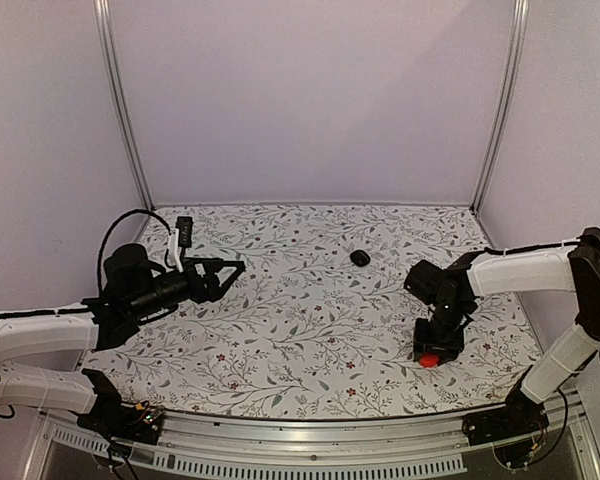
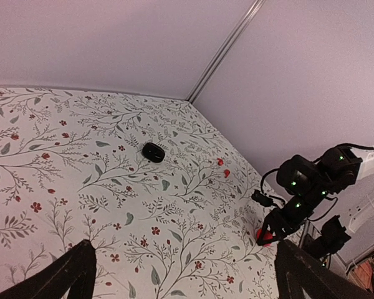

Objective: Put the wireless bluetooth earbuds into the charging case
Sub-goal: Move the charging case with earbuds to the center of the board.

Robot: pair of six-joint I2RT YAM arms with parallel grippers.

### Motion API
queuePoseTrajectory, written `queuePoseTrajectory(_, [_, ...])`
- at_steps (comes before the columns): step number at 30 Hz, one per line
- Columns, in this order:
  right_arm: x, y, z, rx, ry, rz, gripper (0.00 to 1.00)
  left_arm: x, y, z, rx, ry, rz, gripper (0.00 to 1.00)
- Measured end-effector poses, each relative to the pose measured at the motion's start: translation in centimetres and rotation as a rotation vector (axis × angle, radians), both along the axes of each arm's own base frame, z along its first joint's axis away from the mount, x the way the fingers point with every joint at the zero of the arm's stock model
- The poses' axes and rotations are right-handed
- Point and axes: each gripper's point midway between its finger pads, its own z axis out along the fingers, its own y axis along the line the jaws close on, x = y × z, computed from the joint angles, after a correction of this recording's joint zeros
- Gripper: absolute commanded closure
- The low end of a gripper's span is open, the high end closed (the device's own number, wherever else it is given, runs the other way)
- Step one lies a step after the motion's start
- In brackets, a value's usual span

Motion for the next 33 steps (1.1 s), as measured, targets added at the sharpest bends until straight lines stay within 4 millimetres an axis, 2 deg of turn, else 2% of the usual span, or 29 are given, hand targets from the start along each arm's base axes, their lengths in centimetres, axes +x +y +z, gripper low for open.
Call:
queuePoseTrajectory(2, [1.4, 2.0, 0.0, -0.001, -0.029, 0.105, 0.61, 0.0, 0.0, -0.1, 0.001, 0.001, 0.001, 0.0])
queuePoseTrajectory(4, [3.2, 4.9, 0.2, 0.004, -0.082, 0.231, 0.6, 0.0, 0.1, 0.0, 0.001, 0.0, 0.004, 0.0])
queuePoseTrajectory(9, [7.6, 15.6, 1.3, 0.062, -0.292, 0.636, 0.62, 0.1, 0.3, 0.0, 0.007, -0.006, 0.016, 0.0])
queuePoseTrajectory(12, [8.1, 21.0, 2.0, 0.101, -0.392, 0.873, 0.6, 0.1, 0.6, 0.1, 0.014, -0.005, 0.031, 0.0])
queuePoseTrajectory(14, [7.7, 23.3, 2.3, 0.119, -0.441, 1.036, 0.58, 0.0, 0.9, 0.3, 0.015, -0.007, 0.042, 0.0])
queuePoseTrajectory(16, [6.9, 24.3, 2.2, 0.122, -0.457, 1.179, 0.57, -0.1, 1.2, 0.6, 0.014, -0.015, 0.052, 0.0])
queuePoseTrajectory(20, [6.4, 24.9, 2.0, 0.116, -0.461, 1.375, 0.5, -0.2, 1.5, 0.5, 0.023, -0.012, 0.061, 0.0])
queuePoseTrajectory(28, [7.0, 25.6, 2.4, 0.017, -0.524, 1.603, 0.15, -0.1, 1.9, -0.9, 0.062, 0.033, 0.082, 0.0])
queuePoseTrajectory(33, [7.5, 25.4, 2.8, -0.029, -0.584, 1.629, 0.01, 0.0, 2.1, -1.4, 0.08, 0.049, 0.09, 0.0])
